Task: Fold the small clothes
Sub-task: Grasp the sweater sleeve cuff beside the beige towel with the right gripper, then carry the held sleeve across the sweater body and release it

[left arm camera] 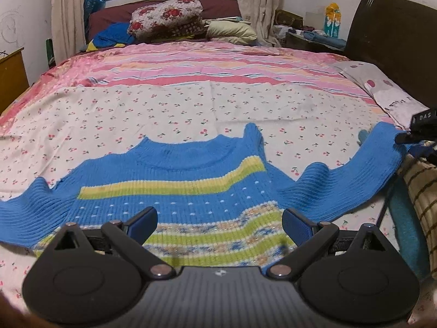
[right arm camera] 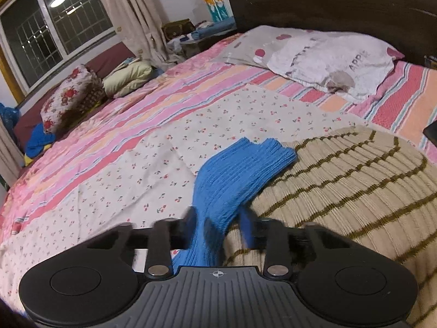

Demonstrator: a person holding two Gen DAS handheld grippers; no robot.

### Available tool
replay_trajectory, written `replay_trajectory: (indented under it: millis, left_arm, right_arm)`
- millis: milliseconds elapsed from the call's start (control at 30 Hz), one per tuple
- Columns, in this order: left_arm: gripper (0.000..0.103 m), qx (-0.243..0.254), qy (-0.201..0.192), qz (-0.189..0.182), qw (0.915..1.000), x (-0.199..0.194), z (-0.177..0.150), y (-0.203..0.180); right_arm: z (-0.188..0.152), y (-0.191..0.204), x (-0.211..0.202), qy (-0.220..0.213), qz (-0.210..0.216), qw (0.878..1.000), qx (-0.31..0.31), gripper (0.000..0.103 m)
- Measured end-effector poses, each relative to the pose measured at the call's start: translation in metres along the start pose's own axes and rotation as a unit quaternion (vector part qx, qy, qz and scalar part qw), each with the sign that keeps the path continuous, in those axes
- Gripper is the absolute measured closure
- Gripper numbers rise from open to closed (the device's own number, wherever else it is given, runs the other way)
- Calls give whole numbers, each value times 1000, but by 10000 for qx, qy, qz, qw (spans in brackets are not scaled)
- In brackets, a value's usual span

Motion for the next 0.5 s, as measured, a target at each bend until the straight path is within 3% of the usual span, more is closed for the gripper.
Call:
replay_trajectory:
  millis: [100,500]
  left_arm:
    - [1,-30,0,63,10000,-3,-2,8]
    - [1,-360,-65,456,9983,-31,-13,67]
  right_arm:
    - [1,0,-6,-50,304,9994,143,92]
    - [-13,41,-98,-405,1270,9897,-523,100]
Point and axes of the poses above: each gripper's, at about its wrist camera, not at the fingertips, and x roughly the way its jaws point, y to its left, z to its top, the point moved 5 cm from there along x, roughly the way its jaws point
